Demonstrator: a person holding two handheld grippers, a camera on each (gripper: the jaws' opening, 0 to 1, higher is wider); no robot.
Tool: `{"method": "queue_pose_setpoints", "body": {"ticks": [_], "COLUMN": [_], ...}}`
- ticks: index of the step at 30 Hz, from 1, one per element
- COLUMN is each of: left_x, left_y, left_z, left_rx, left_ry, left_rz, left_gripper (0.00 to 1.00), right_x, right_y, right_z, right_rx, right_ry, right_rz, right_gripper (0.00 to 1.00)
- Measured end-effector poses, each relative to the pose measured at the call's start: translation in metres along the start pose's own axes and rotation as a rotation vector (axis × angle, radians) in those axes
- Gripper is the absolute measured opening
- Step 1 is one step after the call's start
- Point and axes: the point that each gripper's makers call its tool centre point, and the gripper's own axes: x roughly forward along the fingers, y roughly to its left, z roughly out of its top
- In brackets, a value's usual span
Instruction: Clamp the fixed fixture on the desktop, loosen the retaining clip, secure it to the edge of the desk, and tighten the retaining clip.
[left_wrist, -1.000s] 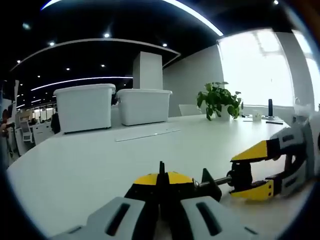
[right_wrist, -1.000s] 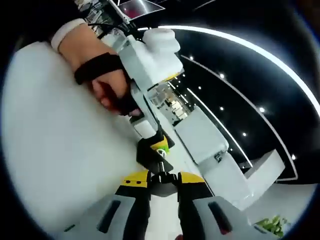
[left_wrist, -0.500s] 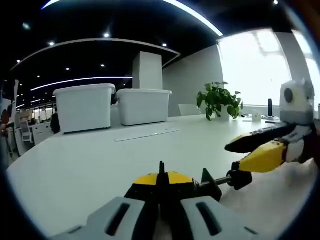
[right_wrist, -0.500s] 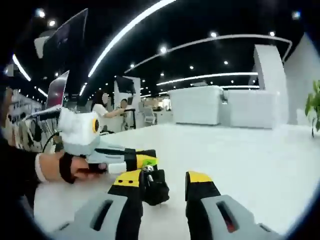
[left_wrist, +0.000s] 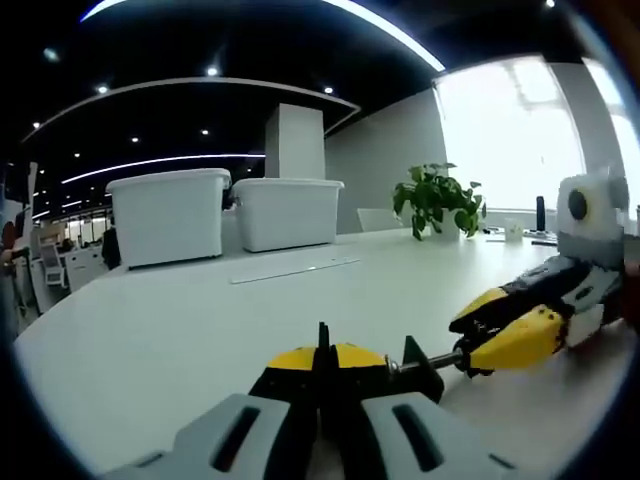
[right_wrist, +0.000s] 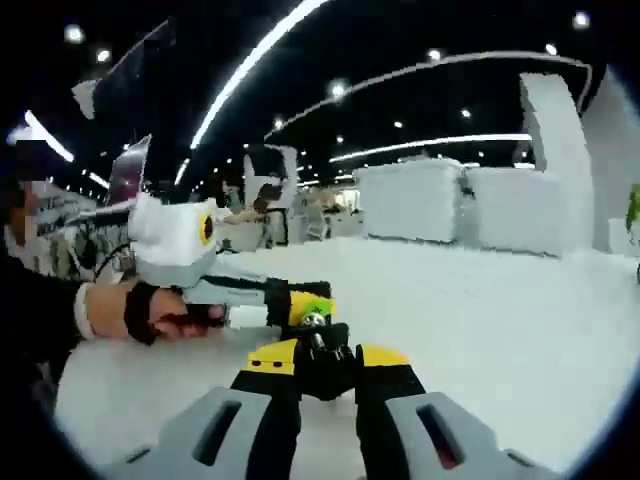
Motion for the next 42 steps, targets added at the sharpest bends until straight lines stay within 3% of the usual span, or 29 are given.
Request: {"method": "queue_pose_setpoints", "body": {"ticks": [4, 6, 12, 15, 20, 23, 25, 27, 30, 32, 33, 37, 39, 42], "left_x": [0.000, 0.000, 0.001, 0.000, 0.000, -0.001, -0.001, -0.001, -0.002, -0.002, -0.002, -0.002, -0.001, -0.001], "left_y": [0.000, 0.001, 0.001, 0.001, 0.001, 0.001, 0.001, 0.001, 0.001, 0.001, 0.001, 0.000, 0.000, 0.000], "left_z": [0.000, 0.000, 0.000, 0.000, 0.000, 0.000, 0.000, 0.000, 0.000, 0.000, 0.000, 0.000, -0.001, -0.001], "left_rx": [0.001, 0.003, 0.002, 0.002, 0.000, 0.003, 0.002, 0.002, 0.001, 0.000, -0.001, -0.001, -0.001, -0.002], "left_ry": [0.000, 0.000, 0.001, 0.001, 0.001, 0.001, 0.001, 0.001, 0.001, 0.001, 0.001, 0.002, 0.002, 0.003], "left_rz": [0.002, 0.003, 0.003, 0.007, 0.009, 0.010, 0.009, 0.009, 0.009, 0.008, 0.008, 0.007, 0.007, 0.005], "left_gripper": [0.04, 0.04, 0.04, 0.04, 0.04, 0.04, 0.04, 0.04, 0.04, 0.04, 0.04, 0.04, 0.04, 0.04], "right_x": [0.000, -0.001, 0.001, 0.003, 0.002, 0.001, 0.001, -0.002, -0.011, -0.013, -0.013, -0.007, -0.001, 0.003], "right_y": [0.002, 0.007, 0.012, 0.018, 0.016, 0.017, 0.019, 0.017, 0.008, -0.001, -0.006, -0.023, -0.021, -0.017], "right_z": [0.001, 0.002, 0.001, -0.001, -0.002, -0.002, 0.001, 0.007, 0.009, 0.021, 0.020, -0.002, -0.013, -0.015], "right_rx": [-0.133, -0.283, -0.547, -0.811, -0.745, -0.755, -0.641, -0.373, -0.012, 0.270, 0.364, 0.448, 0.507, 0.593], "right_ry": [-0.012, -0.007, 0.012, 0.040, 0.040, 0.037, 0.023, 0.012, 0.048, -0.047, -0.052, -0.001, 0.035, 0.045], "right_rz": [-0.042, -0.058, -0.100, -0.143, -0.138, -0.108, -0.077, -0.052, -0.027, 0.003, 0.015, -0.029, -0.019, 0.001], "right_gripper": [0.17, 0.17, 0.16, 0.16, 0.17, 0.17, 0.17, 0.21, 0.43, 0.45, 0.45, 0.43, 0.31, 0.24]}}
